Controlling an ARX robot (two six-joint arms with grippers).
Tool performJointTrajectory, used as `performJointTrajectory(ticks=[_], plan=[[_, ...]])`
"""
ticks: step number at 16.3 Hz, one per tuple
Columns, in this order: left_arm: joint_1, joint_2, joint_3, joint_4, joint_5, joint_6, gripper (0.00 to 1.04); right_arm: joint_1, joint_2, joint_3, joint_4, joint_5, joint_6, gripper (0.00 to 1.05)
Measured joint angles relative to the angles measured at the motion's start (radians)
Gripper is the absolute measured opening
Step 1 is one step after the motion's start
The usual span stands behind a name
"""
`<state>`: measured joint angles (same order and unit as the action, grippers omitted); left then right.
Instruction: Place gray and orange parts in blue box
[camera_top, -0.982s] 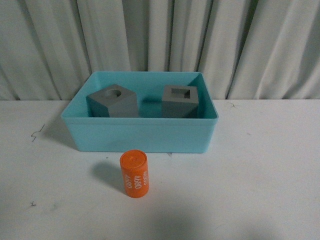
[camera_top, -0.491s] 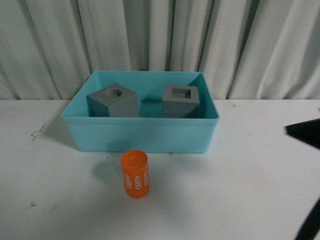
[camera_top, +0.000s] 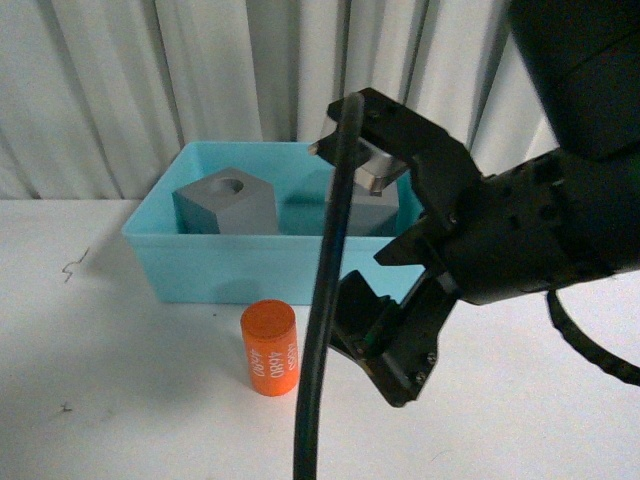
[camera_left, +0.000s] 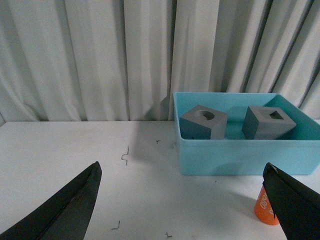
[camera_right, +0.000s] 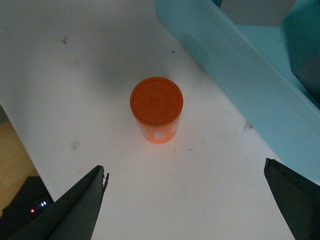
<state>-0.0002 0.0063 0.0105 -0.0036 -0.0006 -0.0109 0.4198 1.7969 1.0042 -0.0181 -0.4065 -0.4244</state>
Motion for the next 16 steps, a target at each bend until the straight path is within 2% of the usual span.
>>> performJointTrajectory(ticks=[7, 16], plan=[[0.0, 0.0, 0.0, 0.0, 0.0, 0.0, 0.98, 0.111, 0.228, 0.187, -0.02, 0.068, -0.041, 0.98], [0.0, 0.0, 0.0, 0.0, 0.0, 0.0, 0.98, 0.138, 0.364, 0.306, -0.022, 0.118, -0.021, 0.98]])
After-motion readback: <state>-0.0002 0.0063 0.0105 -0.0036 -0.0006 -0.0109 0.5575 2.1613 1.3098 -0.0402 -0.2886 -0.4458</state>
